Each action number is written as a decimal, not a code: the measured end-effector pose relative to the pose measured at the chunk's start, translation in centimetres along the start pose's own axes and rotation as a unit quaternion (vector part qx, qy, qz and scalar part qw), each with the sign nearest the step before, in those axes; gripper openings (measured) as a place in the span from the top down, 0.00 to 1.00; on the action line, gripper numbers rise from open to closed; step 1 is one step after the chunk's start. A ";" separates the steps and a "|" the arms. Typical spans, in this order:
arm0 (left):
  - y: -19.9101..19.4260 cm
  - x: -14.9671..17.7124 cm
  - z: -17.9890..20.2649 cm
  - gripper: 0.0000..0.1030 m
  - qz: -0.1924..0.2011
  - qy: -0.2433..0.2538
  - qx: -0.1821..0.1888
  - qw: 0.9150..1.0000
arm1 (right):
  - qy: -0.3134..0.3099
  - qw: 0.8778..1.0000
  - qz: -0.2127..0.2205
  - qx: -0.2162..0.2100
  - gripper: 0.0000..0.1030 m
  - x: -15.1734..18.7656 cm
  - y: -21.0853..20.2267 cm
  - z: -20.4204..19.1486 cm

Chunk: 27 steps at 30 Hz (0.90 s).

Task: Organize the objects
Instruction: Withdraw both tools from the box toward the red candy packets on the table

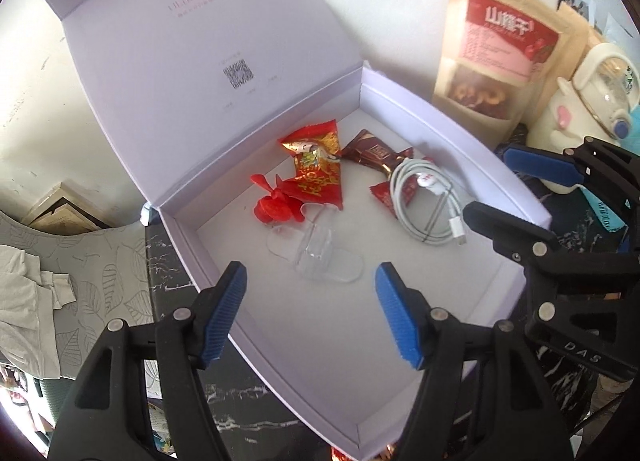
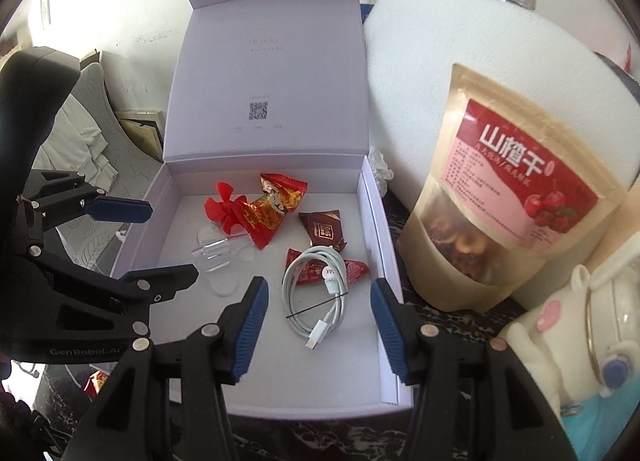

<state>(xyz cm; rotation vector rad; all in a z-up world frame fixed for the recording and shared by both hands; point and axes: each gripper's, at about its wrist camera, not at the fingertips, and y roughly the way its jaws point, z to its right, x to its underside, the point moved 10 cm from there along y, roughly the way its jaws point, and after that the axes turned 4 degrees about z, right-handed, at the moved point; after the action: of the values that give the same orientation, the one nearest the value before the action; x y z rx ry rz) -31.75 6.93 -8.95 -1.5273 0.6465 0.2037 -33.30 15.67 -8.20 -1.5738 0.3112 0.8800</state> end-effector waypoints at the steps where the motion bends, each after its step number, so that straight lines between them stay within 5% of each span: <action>1: -0.5 -0.3 -0.3 0.36 0.006 0.000 -0.001 1.000 | 0.000 1.000 0.004 0.002 0.48 -0.1 -0.5 -0.1; 27: -11.4 2.2 1.0 0.26 0.095 0.010 -0.021 0.995 | -0.010 0.996 0.079 0.040 0.43 0.8 -13.2 -0.8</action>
<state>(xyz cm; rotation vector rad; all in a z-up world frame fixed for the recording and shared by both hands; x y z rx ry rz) -23.87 6.53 -0.42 -1.5094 0.8086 0.3469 -23.90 18.01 0.79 -1.4792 0.4559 0.9926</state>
